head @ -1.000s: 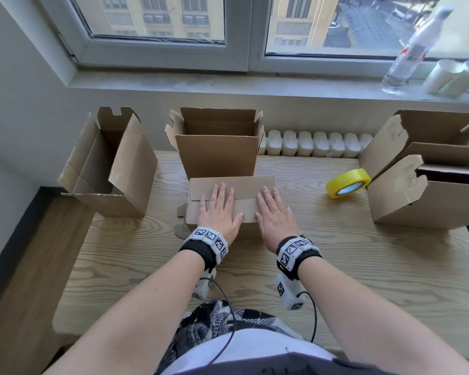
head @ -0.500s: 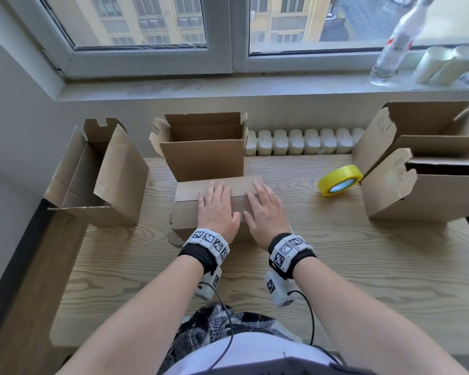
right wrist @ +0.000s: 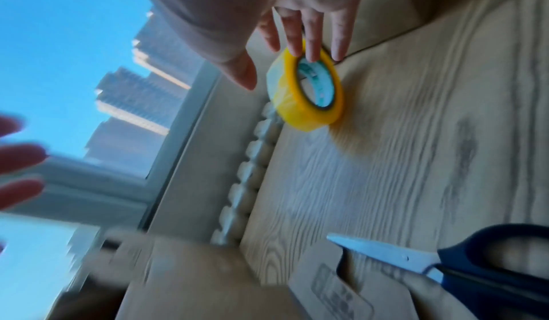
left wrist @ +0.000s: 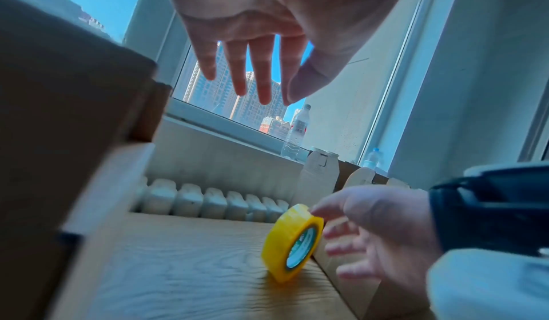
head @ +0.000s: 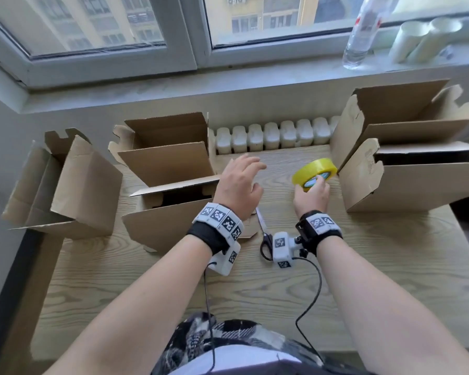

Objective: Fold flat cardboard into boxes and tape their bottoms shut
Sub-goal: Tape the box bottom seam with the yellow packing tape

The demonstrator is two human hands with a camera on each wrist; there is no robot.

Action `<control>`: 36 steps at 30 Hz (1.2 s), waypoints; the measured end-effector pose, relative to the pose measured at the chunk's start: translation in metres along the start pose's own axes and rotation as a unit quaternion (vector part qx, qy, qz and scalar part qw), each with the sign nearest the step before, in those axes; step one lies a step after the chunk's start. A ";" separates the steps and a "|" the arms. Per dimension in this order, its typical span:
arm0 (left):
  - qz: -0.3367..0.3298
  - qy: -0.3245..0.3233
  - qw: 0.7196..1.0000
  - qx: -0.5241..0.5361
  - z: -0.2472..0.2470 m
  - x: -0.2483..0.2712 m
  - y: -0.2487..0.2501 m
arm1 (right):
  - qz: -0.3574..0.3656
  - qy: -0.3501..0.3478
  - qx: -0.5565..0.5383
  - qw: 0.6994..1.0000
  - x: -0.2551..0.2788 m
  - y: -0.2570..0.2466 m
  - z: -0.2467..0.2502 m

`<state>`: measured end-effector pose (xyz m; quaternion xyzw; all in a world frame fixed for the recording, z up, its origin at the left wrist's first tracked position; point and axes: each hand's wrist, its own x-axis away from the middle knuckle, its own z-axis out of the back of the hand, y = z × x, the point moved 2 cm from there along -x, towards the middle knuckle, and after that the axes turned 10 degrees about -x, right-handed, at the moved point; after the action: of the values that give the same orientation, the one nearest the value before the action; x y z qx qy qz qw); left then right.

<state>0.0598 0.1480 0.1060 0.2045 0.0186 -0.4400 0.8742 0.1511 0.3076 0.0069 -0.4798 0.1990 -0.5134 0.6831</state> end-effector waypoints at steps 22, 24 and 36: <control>0.098 -0.158 0.976 0.116 -0.063 -0.013 0.019 | -0.250 -0.111 -0.449 0.851 -0.051 0.004 0.006; 0.137 -0.169 0.962 0.164 -0.065 -0.009 0.021 | -0.296 -0.181 -0.496 0.796 -0.033 -0.005 0.016; 0.205 -0.112 0.927 0.294 -0.051 0.040 0.022 | -0.293 -0.247 -0.484 0.787 0.061 -0.041 0.023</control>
<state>0.1089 0.1485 0.0582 0.4012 -0.2517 -0.2571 0.8424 0.1717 0.2631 0.0665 -0.8929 0.0963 -0.3894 0.2044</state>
